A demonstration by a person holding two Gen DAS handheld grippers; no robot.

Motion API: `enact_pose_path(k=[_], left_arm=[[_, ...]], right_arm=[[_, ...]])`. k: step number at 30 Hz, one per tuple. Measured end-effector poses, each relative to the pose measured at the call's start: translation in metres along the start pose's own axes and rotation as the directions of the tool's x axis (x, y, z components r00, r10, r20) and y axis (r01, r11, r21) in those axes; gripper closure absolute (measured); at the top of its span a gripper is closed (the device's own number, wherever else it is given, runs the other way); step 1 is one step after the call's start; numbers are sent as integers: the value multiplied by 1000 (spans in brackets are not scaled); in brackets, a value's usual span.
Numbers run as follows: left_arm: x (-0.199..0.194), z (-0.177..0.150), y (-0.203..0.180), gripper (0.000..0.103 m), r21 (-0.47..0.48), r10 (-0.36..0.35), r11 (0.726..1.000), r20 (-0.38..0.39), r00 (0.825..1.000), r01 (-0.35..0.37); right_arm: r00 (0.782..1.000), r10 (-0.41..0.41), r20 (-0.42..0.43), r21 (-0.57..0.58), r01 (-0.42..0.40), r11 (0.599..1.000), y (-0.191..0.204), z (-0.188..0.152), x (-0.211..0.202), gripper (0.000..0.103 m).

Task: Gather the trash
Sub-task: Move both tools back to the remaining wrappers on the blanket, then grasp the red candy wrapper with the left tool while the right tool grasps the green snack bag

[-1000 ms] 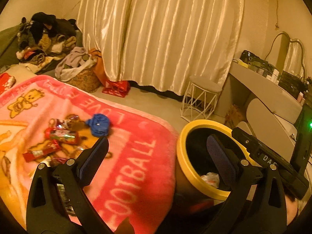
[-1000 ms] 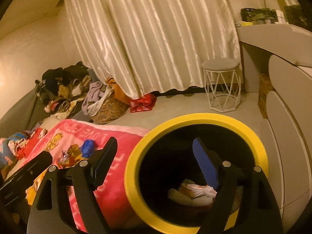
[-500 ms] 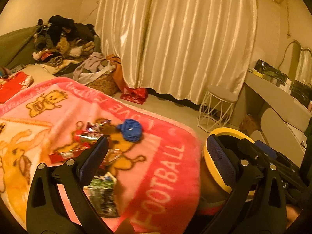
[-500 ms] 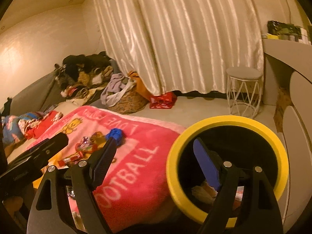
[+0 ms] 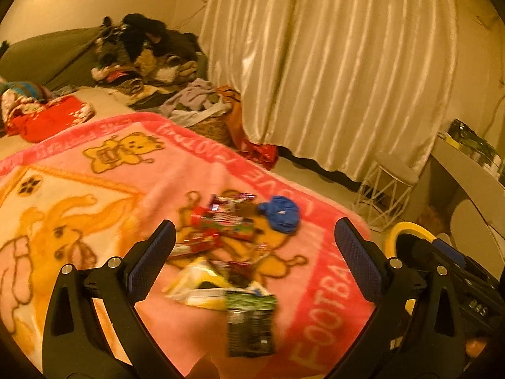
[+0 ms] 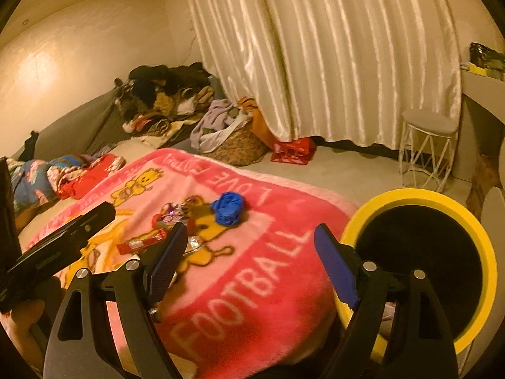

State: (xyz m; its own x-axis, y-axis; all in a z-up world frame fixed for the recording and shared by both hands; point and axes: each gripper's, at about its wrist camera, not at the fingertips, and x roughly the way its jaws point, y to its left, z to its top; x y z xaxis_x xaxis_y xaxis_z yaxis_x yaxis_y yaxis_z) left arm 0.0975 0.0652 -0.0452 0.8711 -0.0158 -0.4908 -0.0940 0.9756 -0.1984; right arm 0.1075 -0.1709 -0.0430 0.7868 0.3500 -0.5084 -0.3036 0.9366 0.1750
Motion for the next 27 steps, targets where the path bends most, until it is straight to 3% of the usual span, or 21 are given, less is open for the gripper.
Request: enact_pose_path(k=[12,18,22,27], left_arm=[[7,-2,69,10,-111,113,987,-44,993,-117],[13,-9,91,11,-150,124,979,-83,989,-135],[20,-16,99,17,-182,106,975,-118,987,-126],[31,-26,108,32,-220,75,969,-181,981,-115]], right_arm=[[991,78,-111,-89,-88,992,50,-9,34,23],[977,117,-179,-120,-139,983,74,-22,46,23],[965,135,-225,-132,-168,977,88,-32,54,23],[951,127,-282,-137,-171,976,98,-45,67,23]])
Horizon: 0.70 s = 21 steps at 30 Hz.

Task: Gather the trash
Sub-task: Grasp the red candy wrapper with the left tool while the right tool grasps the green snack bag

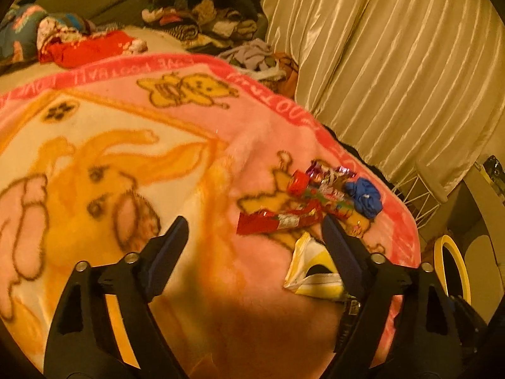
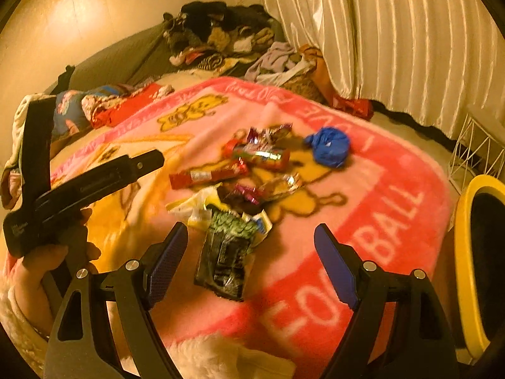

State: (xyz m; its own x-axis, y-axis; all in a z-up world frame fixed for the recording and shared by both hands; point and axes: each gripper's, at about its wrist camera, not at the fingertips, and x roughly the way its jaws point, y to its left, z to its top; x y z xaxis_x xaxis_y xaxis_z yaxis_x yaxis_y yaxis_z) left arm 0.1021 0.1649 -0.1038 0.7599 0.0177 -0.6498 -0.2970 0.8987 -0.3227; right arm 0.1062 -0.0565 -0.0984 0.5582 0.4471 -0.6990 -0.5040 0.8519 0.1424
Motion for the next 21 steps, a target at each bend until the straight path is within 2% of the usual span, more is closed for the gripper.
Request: enact_pose_path(k=[3,5,14,18,19,21], left_arm=[[9,-3,4,44,-26,-19,1000,-42,999,18],[15,-3,7,47,-46,-35,998,-62,997,32],[39,3,9,48,-77,-58,996,-97,994,51],[50,4,11,50,-102,-74,993,-106,992,63],[52,5,12,52,-106,-75,992,-106,992,64],[55,5,11,70,-106,-80,992,-106,991,69]], right_arm=[[1000,0,-31,1,0,1000,1,-3,8,23],[999,7,-45,4,-7,1000,1,-4,12,24],[996,24,-87,0,-24,1000,7,-9,23,28],[994,33,-101,4,-33,999,7,-10,27,33],[994,35,-105,4,-34,999,7,-10,28,34],[992,39,-117,6,-38,999,6,-12,31,43]])
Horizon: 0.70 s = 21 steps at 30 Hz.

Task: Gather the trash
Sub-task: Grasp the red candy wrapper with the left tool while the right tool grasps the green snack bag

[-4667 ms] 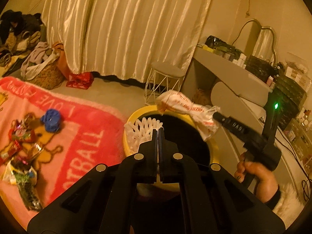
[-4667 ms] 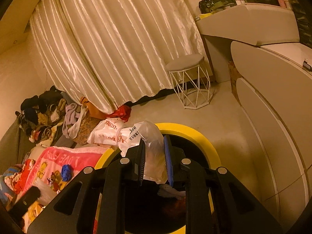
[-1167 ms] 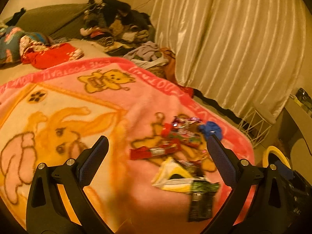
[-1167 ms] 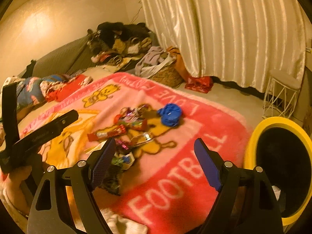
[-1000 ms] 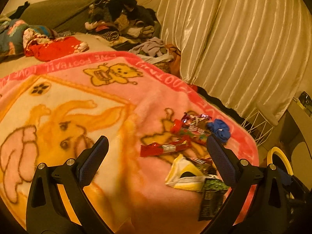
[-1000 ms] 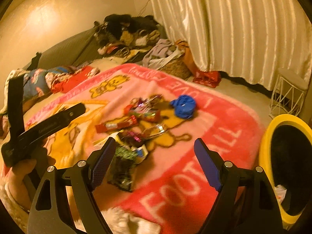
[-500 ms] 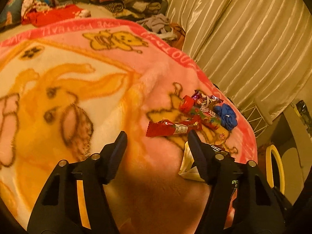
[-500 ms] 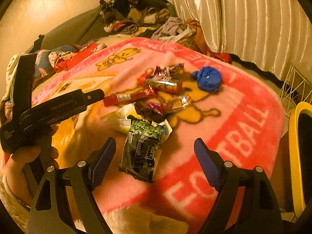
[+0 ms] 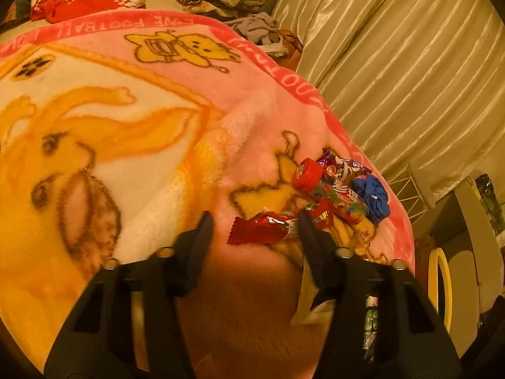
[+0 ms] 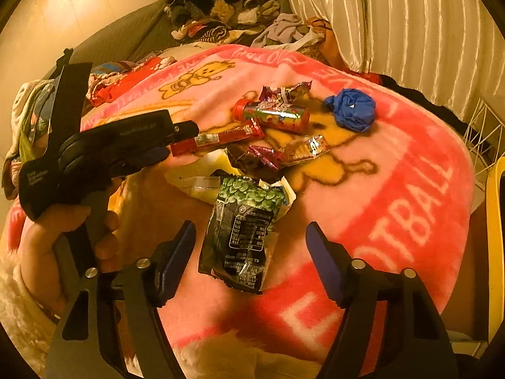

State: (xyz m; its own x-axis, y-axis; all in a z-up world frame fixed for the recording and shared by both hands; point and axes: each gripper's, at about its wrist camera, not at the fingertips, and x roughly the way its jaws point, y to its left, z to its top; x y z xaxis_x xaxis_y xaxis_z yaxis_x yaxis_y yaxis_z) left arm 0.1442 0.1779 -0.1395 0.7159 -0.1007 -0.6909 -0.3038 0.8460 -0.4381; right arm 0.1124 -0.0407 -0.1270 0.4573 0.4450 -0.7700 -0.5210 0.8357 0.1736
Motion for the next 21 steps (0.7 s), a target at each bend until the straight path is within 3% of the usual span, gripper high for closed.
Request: enact_pose_path(k=[3,6,21], left_arm=[[3,-1,-1,77,1,-15,1000,-11,1000,15],[2,-5,-6,91,26,-24,999,-12,1000,24],[-28,-12,-2,97,25,-34,999,44,998,33]], right_arm=[[1000,25,-10,10,-25,1000,-2,-1,1,60],[999,42,-4,12,-41,999,-2,-2,-2,67],[995,75,67,52,-78,996,-12,-8,-29,74]])
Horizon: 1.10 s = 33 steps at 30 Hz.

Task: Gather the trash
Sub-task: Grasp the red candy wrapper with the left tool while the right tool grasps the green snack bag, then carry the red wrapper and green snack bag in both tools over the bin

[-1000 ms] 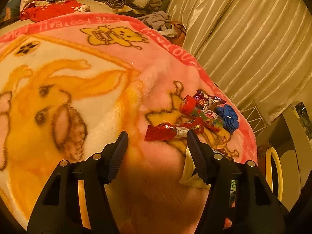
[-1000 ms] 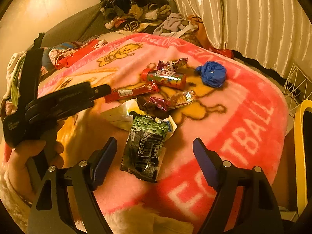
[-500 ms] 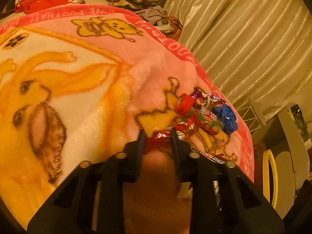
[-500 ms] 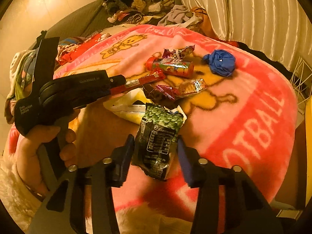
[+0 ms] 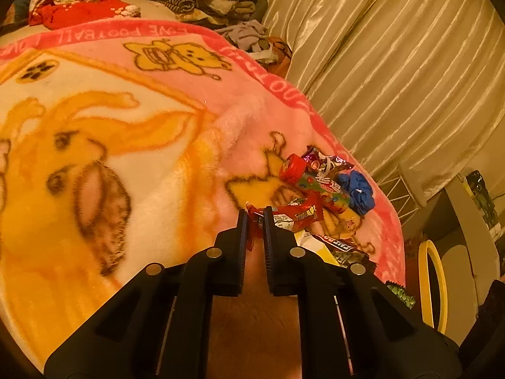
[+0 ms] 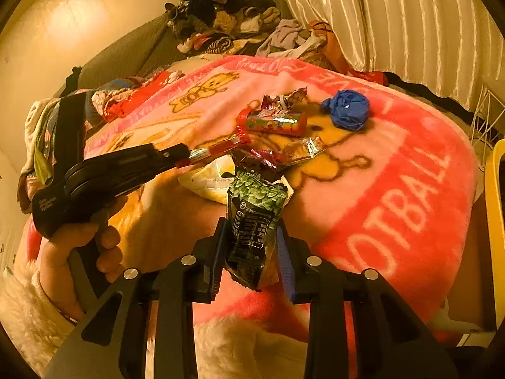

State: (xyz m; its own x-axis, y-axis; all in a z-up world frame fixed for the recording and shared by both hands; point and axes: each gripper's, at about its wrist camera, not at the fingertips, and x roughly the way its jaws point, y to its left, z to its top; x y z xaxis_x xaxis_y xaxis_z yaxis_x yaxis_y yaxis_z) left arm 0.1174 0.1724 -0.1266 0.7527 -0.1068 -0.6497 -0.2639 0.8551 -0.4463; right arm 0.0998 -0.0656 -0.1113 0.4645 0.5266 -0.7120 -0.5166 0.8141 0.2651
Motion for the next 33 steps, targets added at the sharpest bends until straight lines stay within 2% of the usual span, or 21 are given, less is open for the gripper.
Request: enact_pose_path(k=[14,33], left_arm=[[-36,9,-17,98,46,-34,998,77,996,30],[-45,6,-57,98,128,-82,989,79,994,71]], right_arm=[[998,-15,64,-13,16,1000,2,1,-21,74],[990,-54,130,44,49,998,-26,7,-46,74]])
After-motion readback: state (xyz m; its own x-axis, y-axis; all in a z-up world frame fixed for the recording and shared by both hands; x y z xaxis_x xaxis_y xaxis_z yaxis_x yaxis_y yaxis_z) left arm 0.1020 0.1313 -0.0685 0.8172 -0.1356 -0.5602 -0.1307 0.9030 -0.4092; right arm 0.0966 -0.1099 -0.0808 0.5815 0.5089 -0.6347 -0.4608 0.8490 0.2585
